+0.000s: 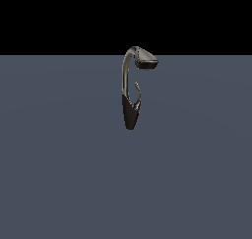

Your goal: Turn on the faucet by rotating a designated handle.

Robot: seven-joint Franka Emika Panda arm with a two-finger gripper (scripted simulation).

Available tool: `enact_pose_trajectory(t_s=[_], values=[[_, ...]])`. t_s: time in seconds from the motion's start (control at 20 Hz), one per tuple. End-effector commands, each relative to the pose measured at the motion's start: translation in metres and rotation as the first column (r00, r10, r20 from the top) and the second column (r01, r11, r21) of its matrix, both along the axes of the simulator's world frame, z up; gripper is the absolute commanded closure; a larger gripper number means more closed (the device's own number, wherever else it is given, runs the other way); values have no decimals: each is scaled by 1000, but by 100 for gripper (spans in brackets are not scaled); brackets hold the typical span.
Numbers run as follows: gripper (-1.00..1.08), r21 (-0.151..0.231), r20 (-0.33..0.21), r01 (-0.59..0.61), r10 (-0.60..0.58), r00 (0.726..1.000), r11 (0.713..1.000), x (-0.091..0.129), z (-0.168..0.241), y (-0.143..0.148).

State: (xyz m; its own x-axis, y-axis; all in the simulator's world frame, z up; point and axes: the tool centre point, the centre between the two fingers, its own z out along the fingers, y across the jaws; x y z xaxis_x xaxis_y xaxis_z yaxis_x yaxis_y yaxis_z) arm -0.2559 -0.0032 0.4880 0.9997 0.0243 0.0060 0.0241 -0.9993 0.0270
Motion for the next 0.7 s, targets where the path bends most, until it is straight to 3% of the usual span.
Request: enact_pose_trajectory(t_s=[0.0, 0.65], values=[[108, 0, 0, 0, 0, 1000, 1000, 0, 0, 0], [108, 24, -33, -48, 49, 998, 999, -1, -6, 10]])
